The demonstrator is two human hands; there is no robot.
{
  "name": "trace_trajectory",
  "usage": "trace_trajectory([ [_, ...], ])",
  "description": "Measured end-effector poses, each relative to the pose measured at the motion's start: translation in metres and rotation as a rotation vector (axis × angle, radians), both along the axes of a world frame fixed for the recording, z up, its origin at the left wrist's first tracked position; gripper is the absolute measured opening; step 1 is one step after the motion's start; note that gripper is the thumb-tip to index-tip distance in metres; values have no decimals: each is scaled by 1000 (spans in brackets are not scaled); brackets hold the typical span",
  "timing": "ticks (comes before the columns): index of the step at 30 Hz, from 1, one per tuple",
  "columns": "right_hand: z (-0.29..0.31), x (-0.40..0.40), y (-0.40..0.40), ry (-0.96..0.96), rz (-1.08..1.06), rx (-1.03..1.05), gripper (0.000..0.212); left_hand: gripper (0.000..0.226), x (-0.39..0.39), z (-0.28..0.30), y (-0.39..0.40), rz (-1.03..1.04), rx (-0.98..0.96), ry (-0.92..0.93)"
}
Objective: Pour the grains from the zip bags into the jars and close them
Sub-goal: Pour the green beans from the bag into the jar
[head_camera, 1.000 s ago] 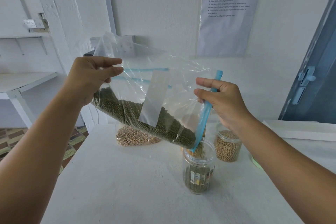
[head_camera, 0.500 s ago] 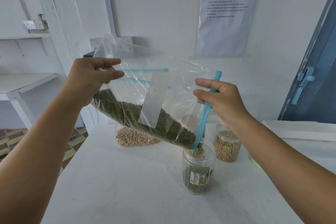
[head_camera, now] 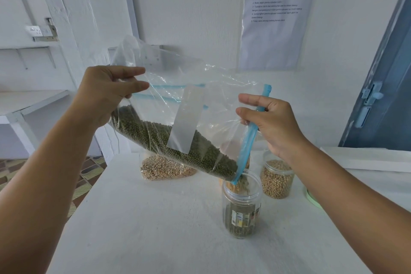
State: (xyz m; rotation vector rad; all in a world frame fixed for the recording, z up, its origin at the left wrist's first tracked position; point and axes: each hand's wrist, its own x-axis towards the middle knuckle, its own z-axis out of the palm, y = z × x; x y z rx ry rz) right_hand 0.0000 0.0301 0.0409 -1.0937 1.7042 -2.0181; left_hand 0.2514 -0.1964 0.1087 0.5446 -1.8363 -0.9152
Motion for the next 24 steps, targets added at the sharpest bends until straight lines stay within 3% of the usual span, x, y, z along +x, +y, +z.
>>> trace_trajectory([
  [24,-8,-5,0,-11,7,-8,37,39,-3,-6,-3,-22,11,9],
])
